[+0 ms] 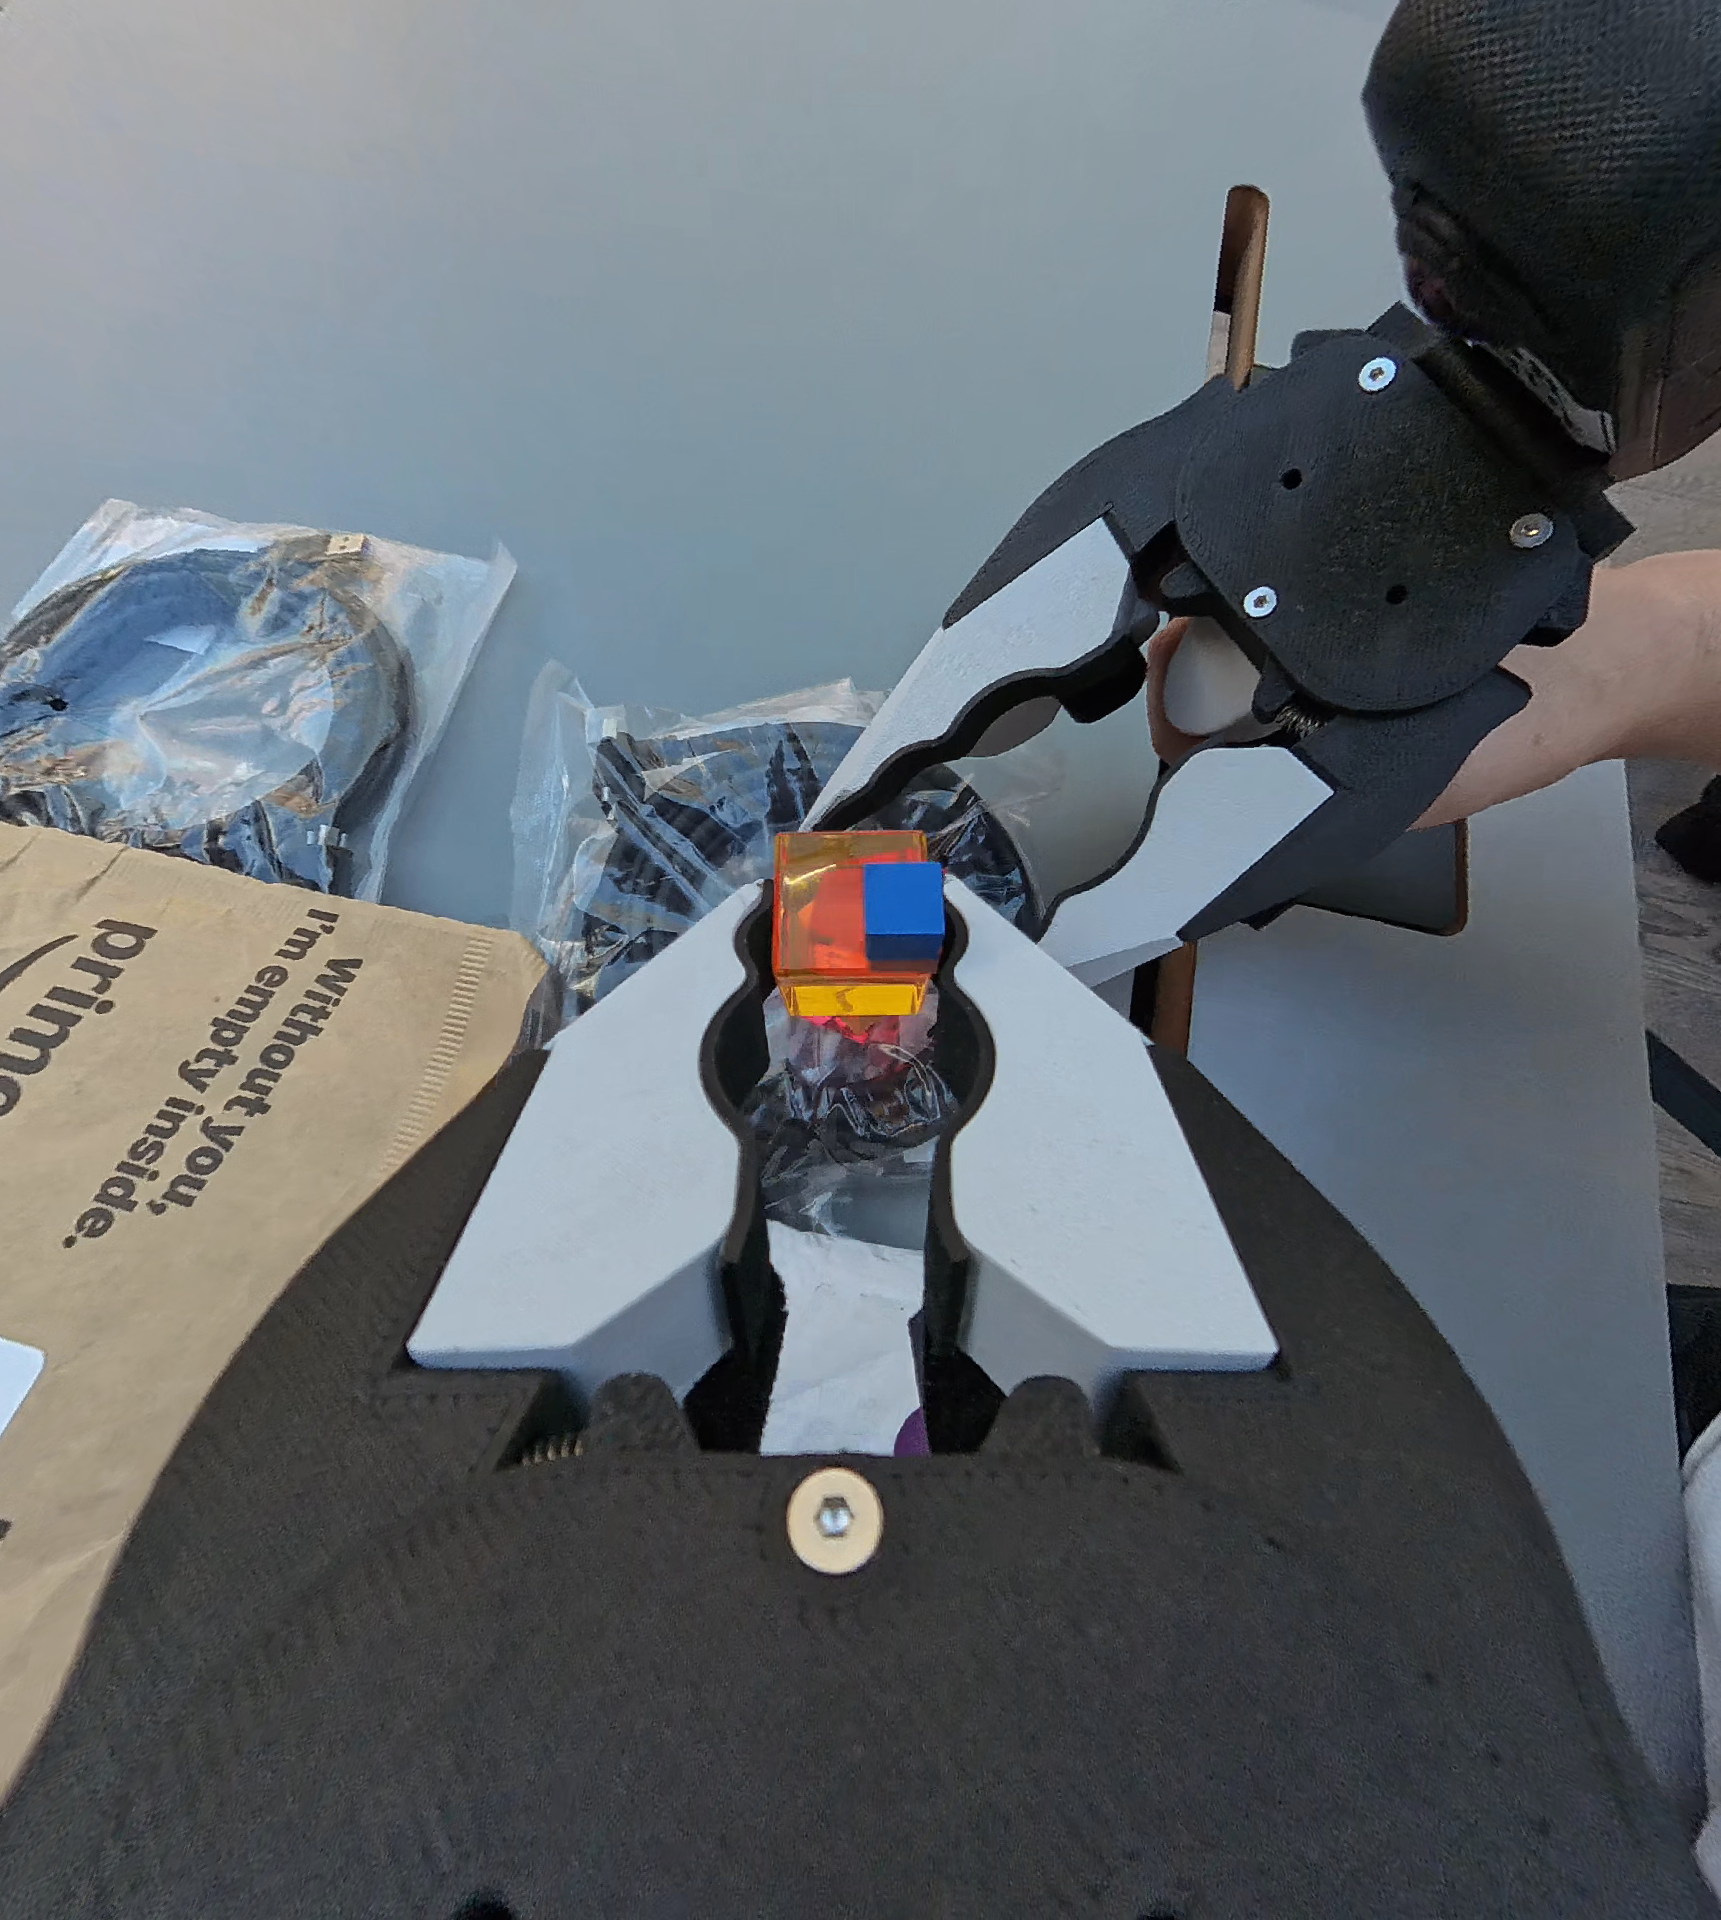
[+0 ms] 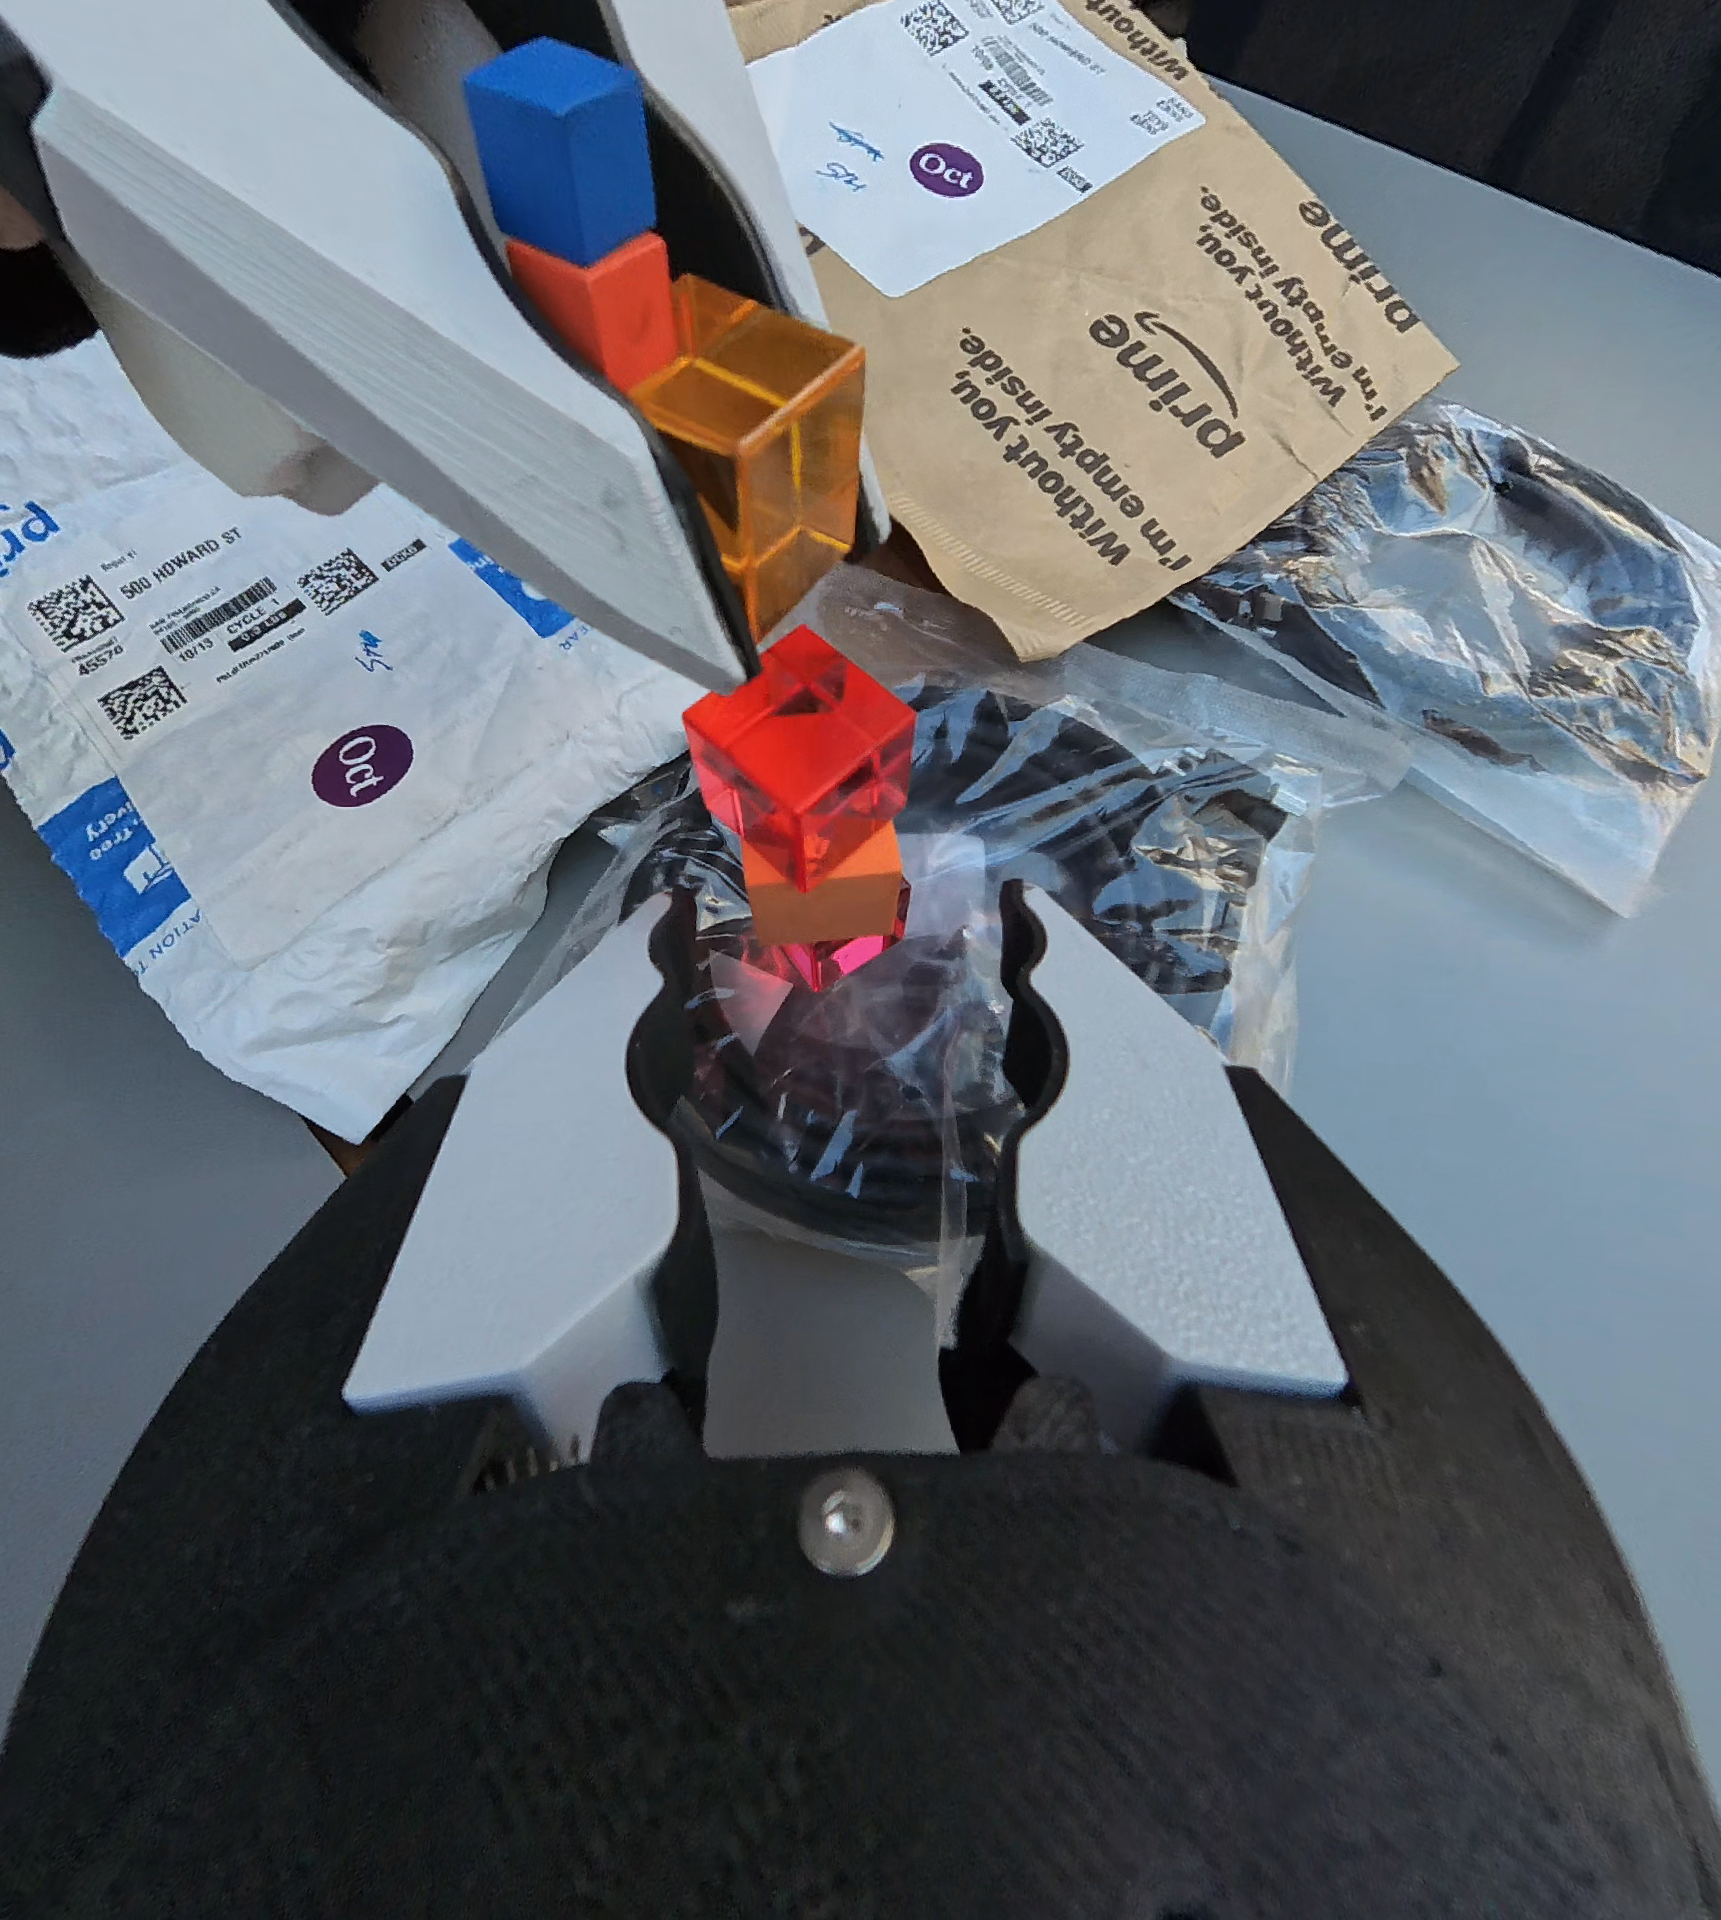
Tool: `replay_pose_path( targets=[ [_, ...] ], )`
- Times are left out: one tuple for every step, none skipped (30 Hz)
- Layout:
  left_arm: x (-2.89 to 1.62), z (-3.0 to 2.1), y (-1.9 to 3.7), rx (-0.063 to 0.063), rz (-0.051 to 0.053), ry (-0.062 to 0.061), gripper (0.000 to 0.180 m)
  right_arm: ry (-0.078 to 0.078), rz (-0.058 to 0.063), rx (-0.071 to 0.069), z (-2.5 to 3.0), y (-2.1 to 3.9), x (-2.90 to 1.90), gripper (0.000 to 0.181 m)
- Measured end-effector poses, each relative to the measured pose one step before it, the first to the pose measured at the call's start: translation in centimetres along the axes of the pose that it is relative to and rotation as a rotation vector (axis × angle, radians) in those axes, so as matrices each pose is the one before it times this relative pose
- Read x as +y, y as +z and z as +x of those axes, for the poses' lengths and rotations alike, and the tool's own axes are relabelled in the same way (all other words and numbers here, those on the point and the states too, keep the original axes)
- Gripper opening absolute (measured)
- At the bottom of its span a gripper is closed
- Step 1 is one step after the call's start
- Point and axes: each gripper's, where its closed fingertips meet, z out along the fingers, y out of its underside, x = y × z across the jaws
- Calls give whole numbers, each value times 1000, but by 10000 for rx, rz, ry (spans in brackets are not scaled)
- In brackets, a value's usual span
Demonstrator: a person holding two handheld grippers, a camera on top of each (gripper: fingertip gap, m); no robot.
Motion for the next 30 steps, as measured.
replay_pose_path(
  targets=[
    [-30, -195, -395, -112, -23, 97, 26, 21, 44, -59, -53, 134, -149, 57],
    [7, -202, -461, -109, -32, 86, 26, 35, 44, -79, -85, 136, -162, 56],
    [46, -229, -515, -106, -39, 60, 26, 26, 48, -78, -73, 123, -169, 56],
    [79, -231, -595, -104, -24, 29, 26, -20, 38, -59, -55, 100, -156, 57],
    [105, -242, -652, -106, -9, 14, 26, -54, -5, -53, -20, 110, -73, 57],
    [168, -246, -698, -112, -20, 6, 26, -58, -25, -47, 5, 114, -21, 57],
    [191, -247, -729, -119, -13, 0, 26, -24, -16, -74, -2, 96, -19, 56],
    [230, -253, -743, -128, -11, -17, 26, -3, -41, -117, -31, 96, 51, 49],
    [210, -198, -731, -104, 3, -34, 26, -2, -65, -131, -32, 89, 123, 43],
    [180, -159, -749, -95, 27, -40, 26, -18, -68, -28, 109, 39, 97, 39],
    [181, -147, -727, -110, 29, -40, 26, -57, -37, -66, 28, -33, 42, 32],
    [173, -117, -688, -103, 25, -40, 26, -1, 10, -147, -110, -35, -14, 28],
    [181, -91, -645, -89, 15, -32, 26, 98, 11, -48, 32, -12, 14, 27],
    [217, -69, -601, -88, 1, -23, 26, 83, 33, -39, 17, -27, -22, 27],
    [209, -97, -573, -97, -1, -23, 26, 25, 26, 10, 18, -77, -49, 27],
    [150, -131, -574, -114, 39, -20, 26, -26, 61, 71, 67, -110, -118, 27],
    [114, -159, -571, -120, 63, -30, 26, 5, 86, 45, 21, -120, -162, 27],
    [125, -171, -566, -97, 58, -36, 26, 45, 32, 50, 40, -118, -113, 27],
    [151, -211, -558, -98, 34, -45, 26, 13, -15, 49, 23, -126, -72, 27],
    [181, -259, -577, -94, 21, -64, 26, -22, -37, 48, -11, -134, -113, 27],
    [179, -314, -609, -97, 28, -80, 26, -31, -60, 39, -57, -149, -185, 27],
    [225, -383, -654, -111, 34, -84, 26, -62, -52, 27, -115, -163, -336, 27],
    [282, -491, -714, -135, 11, -87, 26, -94, -36, 16, -166, -153, -464, 27],
    [360, -599, -788, -156, 11, -95, 26, -96, -112, 12, -209, -101, -496, 27],
    [419, -685, -890, -151, 33, -145, 26, -119, -159, -63, -360, -24, -580, 27],
    [499, -746, -984, -131, 31, -209, 26, -158, -135, -113, -515, 54, -773, 27],
    [598, -865, -1087, -139, 33, -244, 26, -178, -88, -65, -519, 141, -976, 27],
    [627, -959, -1209, -150, 89, -242, 26, -181, -92, -94, -619, 277, -1096, 27],
    [739, -1063, -1303, -163, 70, -246, 26, -173, -87, -163, -788, 423, -1224, 27],
    [900, -1208, -1343, -199, -8, -241, 26, -211, -39, -153, -841, 570, -1381, 27]
  ],
)
